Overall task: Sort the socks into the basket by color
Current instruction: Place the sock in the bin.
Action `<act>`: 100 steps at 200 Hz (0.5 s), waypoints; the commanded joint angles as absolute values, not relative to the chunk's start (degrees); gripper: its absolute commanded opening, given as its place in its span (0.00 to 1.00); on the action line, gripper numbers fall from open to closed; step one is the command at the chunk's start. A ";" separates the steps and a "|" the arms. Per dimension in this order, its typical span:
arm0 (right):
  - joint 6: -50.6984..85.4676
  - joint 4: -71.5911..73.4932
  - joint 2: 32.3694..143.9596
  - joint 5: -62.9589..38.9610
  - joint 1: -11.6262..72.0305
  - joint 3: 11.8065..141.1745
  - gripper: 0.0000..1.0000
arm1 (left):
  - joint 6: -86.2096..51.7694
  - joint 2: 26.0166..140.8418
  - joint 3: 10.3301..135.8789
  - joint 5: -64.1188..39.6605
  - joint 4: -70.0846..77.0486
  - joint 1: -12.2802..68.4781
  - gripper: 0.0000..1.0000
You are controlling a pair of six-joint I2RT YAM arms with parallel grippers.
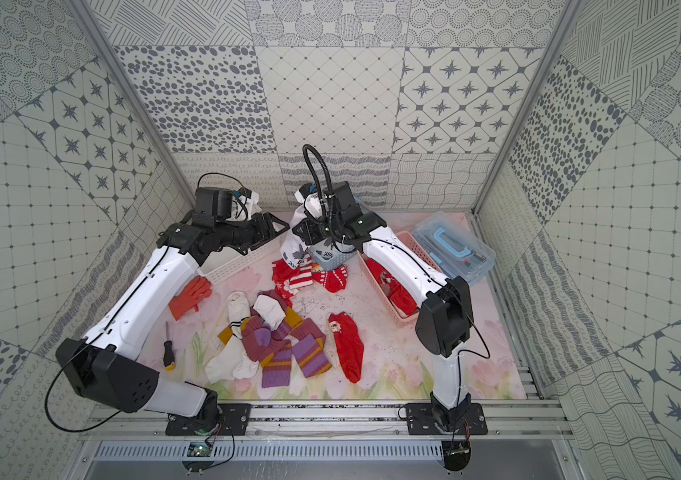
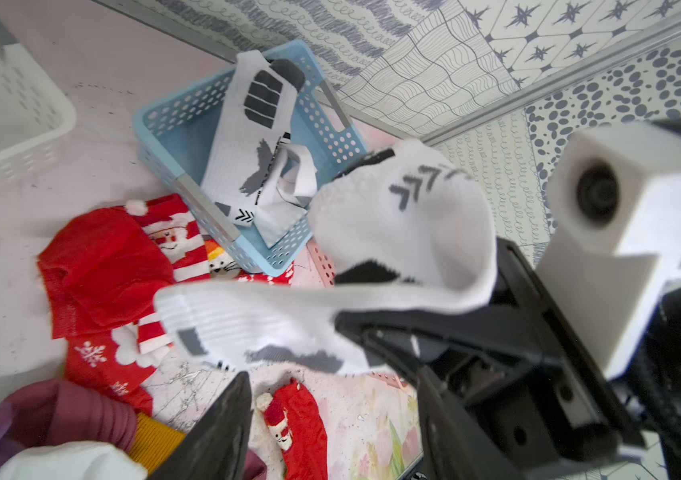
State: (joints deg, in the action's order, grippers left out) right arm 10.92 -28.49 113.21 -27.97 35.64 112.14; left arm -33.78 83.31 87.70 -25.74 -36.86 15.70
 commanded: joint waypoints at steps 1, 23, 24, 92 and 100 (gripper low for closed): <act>13.26 -24.06 118.03 -28.11 33.75 118.92 0.00 | -29.36 81.41 86.36 -20.32 -42.13 14.15 0.62; 13.83 -23.81 123.82 -27.60 31.74 125.64 0.00 | -29.62 80.45 84.56 -20.30 -42.04 14.15 0.61; 13.94 -23.72 124.09 -27.60 31.65 125.88 0.00 | -29.66 80.39 84.51 -20.30 -42.02 14.19 0.61; 19.15 -19.54 137.52 -26.37 25.53 136.12 0.00 | -29.00 81.97 85.14 -20.32 -43.34 14.15 0.60; 19.81 -20.54 139.68 -26.61 24.71 138.29 0.00 | -28.92 82.40 85.46 -20.29 -43.41 14.15 0.60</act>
State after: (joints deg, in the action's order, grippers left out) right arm 16.86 -24.10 135.81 -26.94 26.63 133.60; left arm -31.27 81.34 84.27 -21.71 -41.63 14.41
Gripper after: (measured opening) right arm 0.088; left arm 0.605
